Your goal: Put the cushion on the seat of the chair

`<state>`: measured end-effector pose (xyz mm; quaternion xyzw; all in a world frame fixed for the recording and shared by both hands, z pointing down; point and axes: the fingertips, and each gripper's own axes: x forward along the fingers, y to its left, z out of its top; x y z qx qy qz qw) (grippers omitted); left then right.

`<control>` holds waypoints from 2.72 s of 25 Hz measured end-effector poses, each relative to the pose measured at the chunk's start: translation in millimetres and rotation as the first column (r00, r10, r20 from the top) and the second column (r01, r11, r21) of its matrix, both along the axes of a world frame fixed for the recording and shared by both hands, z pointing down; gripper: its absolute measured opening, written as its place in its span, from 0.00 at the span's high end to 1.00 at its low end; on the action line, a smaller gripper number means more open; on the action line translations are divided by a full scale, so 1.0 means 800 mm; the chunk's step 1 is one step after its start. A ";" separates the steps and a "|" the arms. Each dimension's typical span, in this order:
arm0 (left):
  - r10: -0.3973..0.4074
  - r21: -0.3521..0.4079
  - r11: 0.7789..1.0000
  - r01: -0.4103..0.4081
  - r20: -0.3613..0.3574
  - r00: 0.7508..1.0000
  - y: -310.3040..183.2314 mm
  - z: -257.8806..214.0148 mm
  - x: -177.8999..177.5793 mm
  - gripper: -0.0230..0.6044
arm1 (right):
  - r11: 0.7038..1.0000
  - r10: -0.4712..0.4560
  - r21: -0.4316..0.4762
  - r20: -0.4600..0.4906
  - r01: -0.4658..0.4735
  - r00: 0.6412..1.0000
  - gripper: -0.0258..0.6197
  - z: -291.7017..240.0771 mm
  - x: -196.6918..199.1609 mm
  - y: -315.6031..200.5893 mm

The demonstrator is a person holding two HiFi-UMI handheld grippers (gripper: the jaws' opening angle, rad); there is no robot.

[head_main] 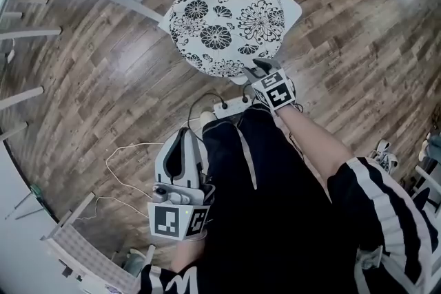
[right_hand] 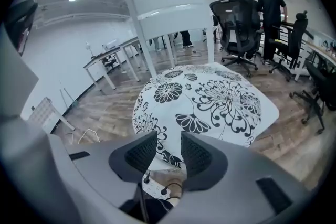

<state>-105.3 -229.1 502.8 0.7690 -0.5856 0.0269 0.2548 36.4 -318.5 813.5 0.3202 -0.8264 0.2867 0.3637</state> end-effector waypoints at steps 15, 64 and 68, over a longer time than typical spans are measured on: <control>0.083 0.139 0.986 -0.087 0.033 0.996 -0.037 -0.071 0.030 0.95 | 0.956 -0.013 0.291 0.150 -0.031 0.989 0.76 -0.199 -0.014 -0.030; 0.231 0.392 0.885 -0.250 0.095 0.968 -0.069 -0.181 0.198 0.95 | 0.743 -0.150 0.613 0.543 -0.269 0.826 0.93 -0.557 0.075 0.024; 0.222 0.390 0.888 -0.245 0.104 0.969 -0.061 -0.181 0.198 0.95 | 0.766 -0.138 0.573 0.591 -0.293 0.795 0.93 -0.554 0.075 0.025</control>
